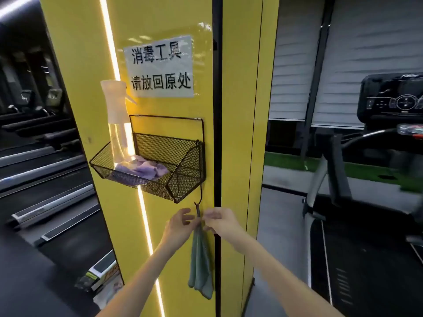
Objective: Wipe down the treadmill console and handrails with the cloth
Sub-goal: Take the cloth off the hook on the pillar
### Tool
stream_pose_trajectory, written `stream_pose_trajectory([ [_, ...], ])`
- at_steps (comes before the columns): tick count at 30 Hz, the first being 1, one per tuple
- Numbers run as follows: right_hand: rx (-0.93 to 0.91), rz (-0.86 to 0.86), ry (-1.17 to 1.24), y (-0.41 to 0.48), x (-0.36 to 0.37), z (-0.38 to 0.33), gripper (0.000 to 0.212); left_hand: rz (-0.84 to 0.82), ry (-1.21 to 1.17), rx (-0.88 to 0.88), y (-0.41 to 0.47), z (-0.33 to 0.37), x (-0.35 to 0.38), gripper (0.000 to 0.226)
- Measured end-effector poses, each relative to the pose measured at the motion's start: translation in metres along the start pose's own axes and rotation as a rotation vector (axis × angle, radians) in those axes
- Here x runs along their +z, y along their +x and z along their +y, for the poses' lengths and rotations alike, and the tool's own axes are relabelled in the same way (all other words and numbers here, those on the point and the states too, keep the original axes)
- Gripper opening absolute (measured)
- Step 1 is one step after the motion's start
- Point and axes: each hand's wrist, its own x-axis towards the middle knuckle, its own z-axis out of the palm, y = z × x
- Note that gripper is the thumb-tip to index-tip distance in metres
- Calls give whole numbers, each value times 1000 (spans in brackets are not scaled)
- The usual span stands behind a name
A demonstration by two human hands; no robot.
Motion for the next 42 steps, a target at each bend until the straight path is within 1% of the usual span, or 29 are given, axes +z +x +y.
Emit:
stream_pose_trajectory([
  [2,14,2,-38,1,2,0,21,-73,140,39,4,-1,0,24],
  [3,19,3,-68,2,3,3,22,-74,180,63,6,-3,-1,18],
  [4,21,6,-91,2,3,6,25,-56,189,46,7,-3,-1,11],
  [6,12,16,-148,5,2,11,31,-14,110,42,6,2,-2,5],
  [8,-22,16,-197,6,0,14,32,39,-23,42,5,11,-3,5],
  [11,-72,0,-241,11,1,19,45,48,-180,45,2,23,-3,6],
  [12,-84,1,-252,12,2,18,44,37,-222,43,-1,26,-4,5],
  [15,-128,29,-282,14,5,17,24,-15,-404,23,-10,34,-5,5],
  [17,-158,59,-282,15,6,16,16,-38,-471,31,-15,41,-3,4],
  [18,-170,66,-268,14,5,15,19,-37,-471,42,-16,45,-2,4],
  [21,-180,70,-198,10,-5,14,38,-46,-459,97,-20,58,0,7],
  [22,-181,49,-183,6,-12,11,37,-63,-447,121,-22,62,2,8],
  [23,-181,37,-181,-1,-21,5,29,-85,-424,145,-24,66,4,9],
  [25,-204,31,-159,-17,-42,-9,5,-124,-367,187,-27,74,12,13],
  [27,-234,58,-111,-32,-68,-19,18,-187,-301,241,-28,86,22,21],
  [29,-260,86,-87,-49,-94,-27,25,-259,-259,283,-29,101,35,28],
  [30,-265,106,-89,-56,-107,-29,24,-290,-251,299,-30,110,42,25],
  [33,-293,197,-82,-77,-145,-30,9,-376,-196,368,-37,139,68,21],
  [37,-291,330,-128,-106,-203,-20,9,-424,-160,416,-49,177,115,2],
  [40,-259,405,-165,-129,-255,-8,13,-453,-154,441,-53,207,157,12],
  [42,-264,457,-187,-145,-292,2,18,-468,-114,510,-58,230,188,13],
])
